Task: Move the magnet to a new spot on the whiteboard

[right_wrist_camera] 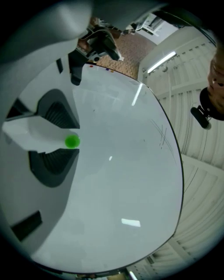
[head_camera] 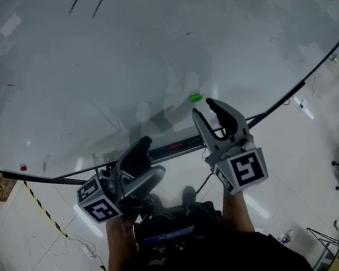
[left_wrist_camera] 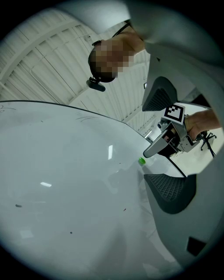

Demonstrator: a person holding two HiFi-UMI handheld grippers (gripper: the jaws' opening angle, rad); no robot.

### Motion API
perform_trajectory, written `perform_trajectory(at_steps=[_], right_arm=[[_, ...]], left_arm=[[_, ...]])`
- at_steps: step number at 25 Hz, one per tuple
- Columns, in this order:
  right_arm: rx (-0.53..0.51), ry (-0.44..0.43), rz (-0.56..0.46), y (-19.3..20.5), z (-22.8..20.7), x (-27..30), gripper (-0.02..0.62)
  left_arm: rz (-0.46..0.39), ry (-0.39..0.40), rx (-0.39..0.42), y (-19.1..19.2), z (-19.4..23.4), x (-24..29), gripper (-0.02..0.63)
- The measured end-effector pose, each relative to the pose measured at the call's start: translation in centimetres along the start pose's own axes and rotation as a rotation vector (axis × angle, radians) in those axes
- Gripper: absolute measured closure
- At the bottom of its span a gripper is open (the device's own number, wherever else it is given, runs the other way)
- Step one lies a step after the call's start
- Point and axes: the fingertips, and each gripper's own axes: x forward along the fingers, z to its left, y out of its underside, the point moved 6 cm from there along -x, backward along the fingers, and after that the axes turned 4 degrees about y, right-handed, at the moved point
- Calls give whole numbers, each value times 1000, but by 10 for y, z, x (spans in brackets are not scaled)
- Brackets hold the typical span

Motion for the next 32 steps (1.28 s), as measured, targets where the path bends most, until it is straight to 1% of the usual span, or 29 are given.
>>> perform_trajectory(at_steps=[3,11,13,17,22,26,29,32], right_arm=[[46,-46,-8,4,-11,-6,423],[76,-114,-8,14,-28,-14,423],[84,-125,-14,18,-35,-15,425],[114,-176,-19,30,-44,-20,436],[148,-235,-43,34,-42,-21,449],[140,-246,-61,28,-34,-29,465],[129,-223,-84,17,-31,-39,482],[127,-200,-99,7,-17,-48,502]], left_arm=[[1,-9,-5,8,1,10,164],[-9,-60,-9,24,4,25,164],[-16,-81,-11,30,7,28,164],[-32,-135,-10,45,7,32,164],[-43,-184,8,54,-1,31,164],[-36,-169,20,55,-11,30,165],[-29,-134,25,54,-20,27,164],[-35,-101,25,49,-31,9,164]])
